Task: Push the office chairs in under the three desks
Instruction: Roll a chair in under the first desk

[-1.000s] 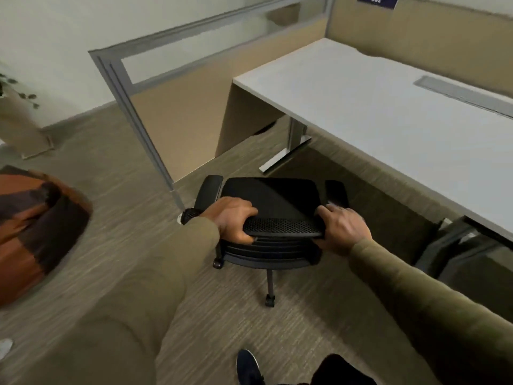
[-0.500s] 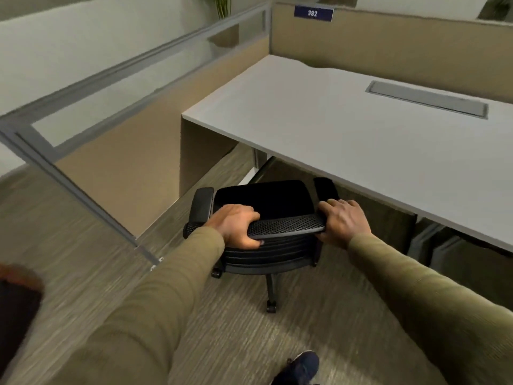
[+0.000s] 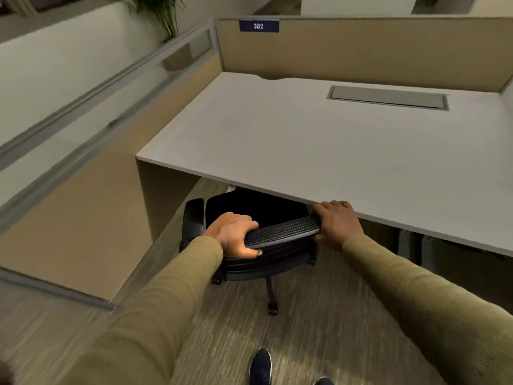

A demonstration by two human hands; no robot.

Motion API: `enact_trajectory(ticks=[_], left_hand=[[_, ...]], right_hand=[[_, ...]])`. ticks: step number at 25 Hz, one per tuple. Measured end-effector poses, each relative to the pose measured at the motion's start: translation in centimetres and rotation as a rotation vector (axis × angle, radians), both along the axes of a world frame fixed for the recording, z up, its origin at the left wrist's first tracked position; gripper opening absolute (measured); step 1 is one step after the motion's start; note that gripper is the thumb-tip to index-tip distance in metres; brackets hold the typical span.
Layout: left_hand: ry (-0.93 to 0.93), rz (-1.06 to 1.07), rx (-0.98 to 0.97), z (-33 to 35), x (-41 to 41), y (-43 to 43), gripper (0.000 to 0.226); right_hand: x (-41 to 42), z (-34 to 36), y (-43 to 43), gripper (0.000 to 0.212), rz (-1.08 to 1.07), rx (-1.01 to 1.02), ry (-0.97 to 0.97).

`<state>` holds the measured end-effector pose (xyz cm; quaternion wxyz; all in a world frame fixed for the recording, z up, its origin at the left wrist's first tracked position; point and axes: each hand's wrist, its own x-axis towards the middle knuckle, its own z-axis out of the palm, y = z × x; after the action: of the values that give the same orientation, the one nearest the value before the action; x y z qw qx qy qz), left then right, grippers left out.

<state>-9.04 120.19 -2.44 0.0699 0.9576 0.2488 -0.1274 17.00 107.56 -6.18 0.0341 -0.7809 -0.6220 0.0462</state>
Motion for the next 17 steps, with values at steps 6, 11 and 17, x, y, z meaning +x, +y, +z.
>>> enact_trajectory(ticks=[6, 11, 17], left_hand=[[0.032, -0.088, 0.023, 0.2, -0.7, 5.9, 0.056], [0.031, -0.155, 0.012, -0.1, -0.8, 9.1, 0.055], [0.059, -0.228, 0.035, 0.3, -1.3, 11.9, 0.061]], right_hand=[[-2.1, -0.4, 3.0, 0.049, -0.078, 0.028, -0.042], [-3.2, -0.5, 4.3, 0.052, -0.127, 0.029, -0.048], [-4.9, 0.2, 5.7, 0.048, -0.184, 0.016, -0.023]])
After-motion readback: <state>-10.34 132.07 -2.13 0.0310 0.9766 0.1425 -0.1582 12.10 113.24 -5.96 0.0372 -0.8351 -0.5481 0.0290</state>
